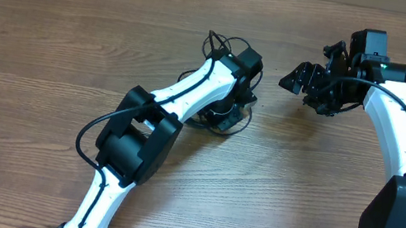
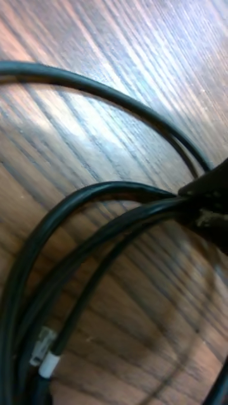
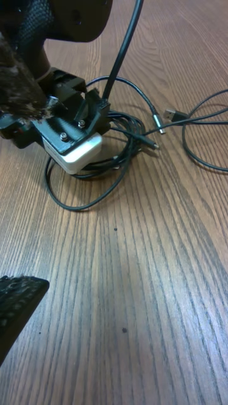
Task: Untangle cables
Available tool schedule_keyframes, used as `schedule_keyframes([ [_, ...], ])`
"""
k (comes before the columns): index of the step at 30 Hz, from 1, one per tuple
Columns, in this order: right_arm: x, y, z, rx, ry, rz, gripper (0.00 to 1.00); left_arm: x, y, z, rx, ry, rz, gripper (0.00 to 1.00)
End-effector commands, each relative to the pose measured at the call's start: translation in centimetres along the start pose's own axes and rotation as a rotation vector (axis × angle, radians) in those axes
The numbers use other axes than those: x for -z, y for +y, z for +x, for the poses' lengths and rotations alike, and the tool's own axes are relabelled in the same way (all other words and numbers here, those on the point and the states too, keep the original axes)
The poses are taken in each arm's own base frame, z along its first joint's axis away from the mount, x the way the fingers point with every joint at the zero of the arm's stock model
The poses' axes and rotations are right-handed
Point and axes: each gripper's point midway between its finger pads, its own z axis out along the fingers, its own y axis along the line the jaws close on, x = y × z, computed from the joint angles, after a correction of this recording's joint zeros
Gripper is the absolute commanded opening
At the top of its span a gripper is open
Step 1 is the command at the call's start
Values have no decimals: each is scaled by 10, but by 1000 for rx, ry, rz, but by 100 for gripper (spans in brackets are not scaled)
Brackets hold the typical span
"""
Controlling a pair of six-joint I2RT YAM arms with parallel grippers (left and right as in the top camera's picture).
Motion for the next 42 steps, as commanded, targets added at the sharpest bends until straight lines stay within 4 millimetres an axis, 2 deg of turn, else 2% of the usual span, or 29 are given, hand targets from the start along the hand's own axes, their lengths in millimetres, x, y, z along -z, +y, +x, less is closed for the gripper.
schedule_keyframes([
  [1, 14, 8, -2, 28, -35, -9, 77, 29, 1, -7, 45, -27, -11, 4],
  [2, 14, 10, 0, 29, -29, -15, 77, 44, 0, -9, 55, -37, -4, 4],
  [3, 15, 24, 6, 105, 1, -98, 77, 78, -3, -14, 59, -78, 12, 4],
  [9, 22, 51, 14, 155, 35, -251, 71, 204, 3, -27, 141, -342, 85, 4],
  [11, 27, 66, 16, 201, 37, -304, 68, 235, 4, -26, 152, -420, 151, 4],
  [13, 32, 76, 15, 226, 28, -317, 68, 255, 5, -20, 165, -461, 209, 4],
  [16, 44, 100, 13, 291, -4, -337, 68, 267, 15, -11, 195, -477, 236, 4],
  [20, 54, 131, 8, 364, -45, -368, 69, 266, 27, -4, 230, -469, 235, 4],
  [26, 48, 155, 6, 373, -77, -378, 72, 267, 35, -2, 268, -472, 236, 4],
  [28, 38, 156, 9, 387, -77, -332, 72, 268, 34, -3, 272, -475, 249, 4],
  [32, 1, 132, 3, 331, -111, -77, 72, 270, 30, -4, 266, -481, 269, 4],
  [34, -19, 103, -11, 174, -163, 100, 68, 274, 30, -2, 265, -491, 274, 4],
  [36, -30, 83, -17, 83, -182, 184, 63, 280, 29, -1, 262, -510, 272, 4],
  [39, -37, 51, -24, -40, -199, 292, 58, 296, 34, 4, 267, -561, 256, 4],
  [41, -35, 30, -26, -90, -192, 341, 54, 314, 46, 13, 327, -613, 232, 4],
  [42, -34, 27, -26, -97, -191, 347, 54, 321, 51, 16, 349, -636, 224, 4],
])
